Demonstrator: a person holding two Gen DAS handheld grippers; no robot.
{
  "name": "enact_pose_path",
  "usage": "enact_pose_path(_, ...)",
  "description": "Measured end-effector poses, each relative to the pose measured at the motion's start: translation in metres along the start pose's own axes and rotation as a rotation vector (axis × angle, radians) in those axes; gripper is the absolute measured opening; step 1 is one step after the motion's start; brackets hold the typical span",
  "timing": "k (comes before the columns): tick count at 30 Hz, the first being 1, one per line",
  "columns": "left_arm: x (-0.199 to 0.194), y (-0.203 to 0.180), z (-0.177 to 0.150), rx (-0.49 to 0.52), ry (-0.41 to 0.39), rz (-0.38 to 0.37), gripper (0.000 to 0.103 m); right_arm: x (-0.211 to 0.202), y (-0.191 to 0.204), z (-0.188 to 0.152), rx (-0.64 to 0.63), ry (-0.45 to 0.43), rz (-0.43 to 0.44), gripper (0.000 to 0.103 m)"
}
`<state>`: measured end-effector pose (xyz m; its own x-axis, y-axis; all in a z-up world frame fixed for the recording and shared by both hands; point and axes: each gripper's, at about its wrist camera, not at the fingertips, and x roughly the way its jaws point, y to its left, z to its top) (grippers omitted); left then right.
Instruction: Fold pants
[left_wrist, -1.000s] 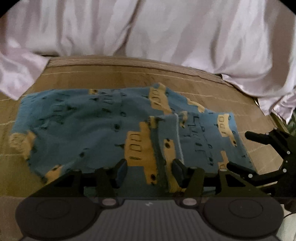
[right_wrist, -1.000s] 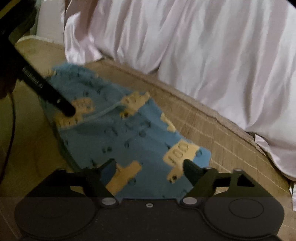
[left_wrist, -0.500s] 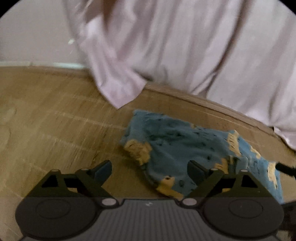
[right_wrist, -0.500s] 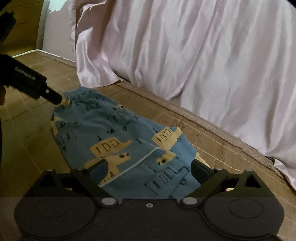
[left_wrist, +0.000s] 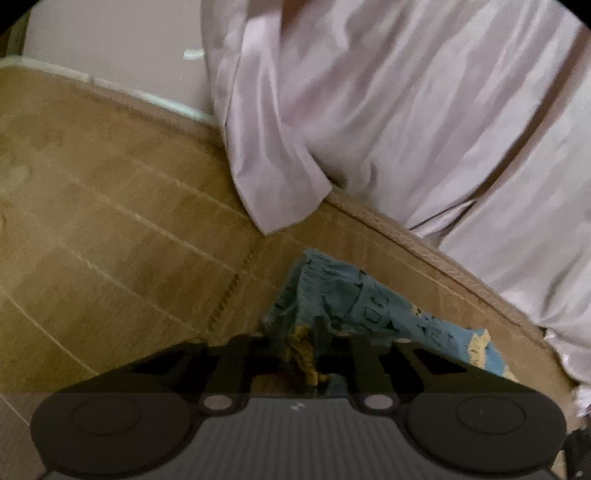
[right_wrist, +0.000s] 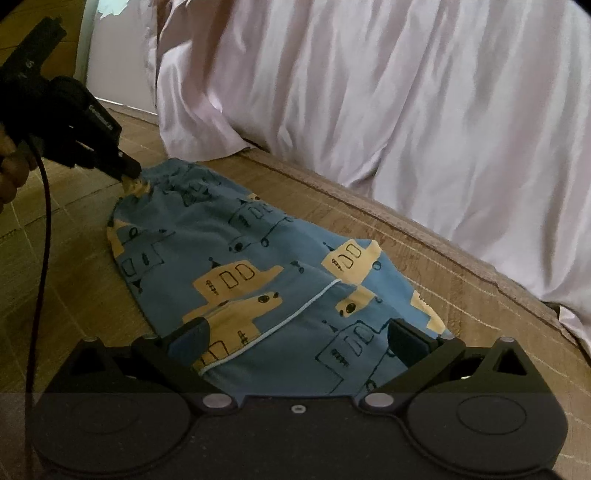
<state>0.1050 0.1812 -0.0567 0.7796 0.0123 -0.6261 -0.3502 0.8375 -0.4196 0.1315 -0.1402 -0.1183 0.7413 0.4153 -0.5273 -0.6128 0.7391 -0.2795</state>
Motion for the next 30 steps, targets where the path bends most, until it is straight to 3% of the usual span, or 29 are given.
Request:
enact_pose_path(4, -0.009, -0.018, -0.003, 0.155, -0.084, 0.016, 0.010, 0.002, 0.000, -0.001, 0.007, 0.007, 0.004, 0.102)
enact_pose_path(8, 0.006, -0.035, -0.012, 0.383, -0.111, 0.118, 0.010, 0.005, 0.000, -0.001, 0.013, 0.013, 0.008, 0.102)
enact_pose_path(15, 0.018, -0.042, -0.025, 0.510, -0.108, 0.170, 0.013, 0.006, -0.001, -0.001, 0.025, 0.015, 0.013, 0.102)
enact_pose_path(17, 0.021, -0.044, -0.029, 0.544, -0.110, 0.170, 0.020, 0.006, -0.001, -0.002, 0.029, 0.015, 0.014, 0.102)
enact_pose_path(18, 0.022, -0.045, -0.031, 0.557, -0.102, 0.165, 0.032, 0.006, -0.002, -0.002, 0.031, 0.015, 0.016, 0.102)
enact_pose_path(20, 0.024, -0.045, -0.032, 0.542, -0.072, 0.166, 0.042, 0.007, -0.002, -0.002, 0.034, 0.015, 0.018, 0.102)
enact_pose_path(25, 0.029, -0.031, -0.024, 0.420, -0.039, 0.130, 0.053, 0.006, -0.002, -0.003, 0.034, 0.014, 0.020, 0.102)
enact_pose_path(29, 0.031, -0.024, -0.018, 0.379, -0.017, 0.092, 0.052, 0.006, -0.003, -0.003, 0.037, 0.014, 0.020, 0.102)
enact_pose_path(30, 0.031, -0.024, -0.018, 0.389, -0.015, 0.081, 0.045, 0.006, -0.003, -0.003, 0.037, 0.015, 0.020, 0.102)
